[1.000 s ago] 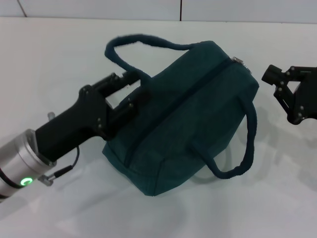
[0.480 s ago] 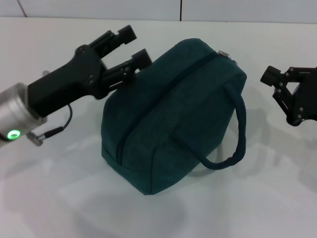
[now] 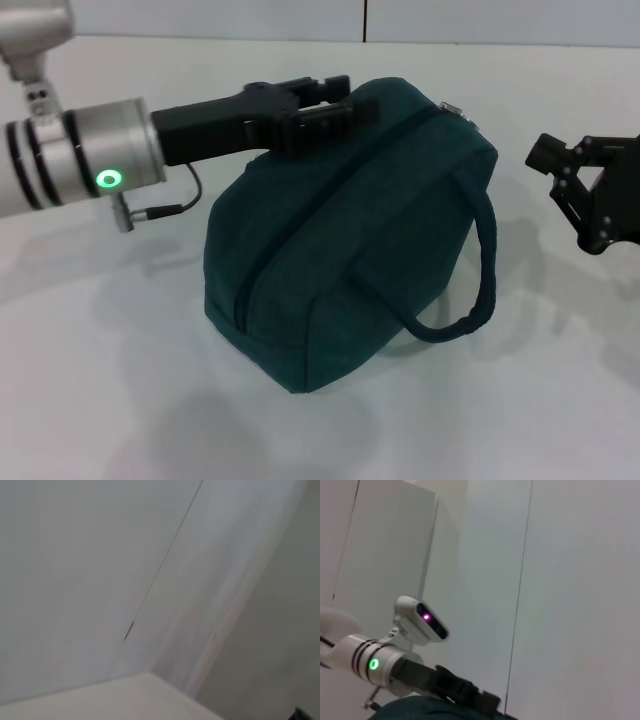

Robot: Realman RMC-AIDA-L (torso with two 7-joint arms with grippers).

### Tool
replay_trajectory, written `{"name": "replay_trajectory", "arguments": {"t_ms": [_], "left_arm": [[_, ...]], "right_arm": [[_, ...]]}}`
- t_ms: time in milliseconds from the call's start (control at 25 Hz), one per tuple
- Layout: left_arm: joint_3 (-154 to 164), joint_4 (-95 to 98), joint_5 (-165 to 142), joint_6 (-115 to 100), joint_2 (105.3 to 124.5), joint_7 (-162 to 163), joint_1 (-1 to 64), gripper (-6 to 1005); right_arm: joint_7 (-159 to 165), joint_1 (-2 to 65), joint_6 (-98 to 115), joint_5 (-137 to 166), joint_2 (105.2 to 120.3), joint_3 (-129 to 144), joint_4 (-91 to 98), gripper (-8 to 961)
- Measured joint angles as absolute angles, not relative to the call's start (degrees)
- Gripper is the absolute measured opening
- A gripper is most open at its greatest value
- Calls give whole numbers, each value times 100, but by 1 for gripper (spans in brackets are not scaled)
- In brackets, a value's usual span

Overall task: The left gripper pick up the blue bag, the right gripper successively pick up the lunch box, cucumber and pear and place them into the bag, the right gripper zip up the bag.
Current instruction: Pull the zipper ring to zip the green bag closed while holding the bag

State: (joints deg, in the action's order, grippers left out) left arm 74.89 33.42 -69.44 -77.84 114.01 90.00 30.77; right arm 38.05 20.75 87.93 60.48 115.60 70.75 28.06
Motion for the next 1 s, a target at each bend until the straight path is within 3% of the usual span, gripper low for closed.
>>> {"name": "replay_trajectory", "arguments": {"t_ms": [160, 400, 800, 1000], "left_arm": [[7487, 3514, -7466, -7504, 11455, 9438, 3259, 677], [7487, 3523, -7593, -7440, 11513, 9500, 3314, 648], [7342, 3698, -7544, -7603, 11646, 8968, 2986, 442], [7304, 3729, -7546, -7876, 11651, 8940, 2936, 251]], "right_arm": [[3805, 2078, 8793, 6044, 11567, 7075, 2739, 32], [3844, 2104, 8641, 5961, 11572, 6952, 2578, 33], [3904, 2156, 8051, 6070, 11562, 7044, 2649, 40], [3750, 2160, 7945, 6037, 11578, 7019, 2662, 71]]}}
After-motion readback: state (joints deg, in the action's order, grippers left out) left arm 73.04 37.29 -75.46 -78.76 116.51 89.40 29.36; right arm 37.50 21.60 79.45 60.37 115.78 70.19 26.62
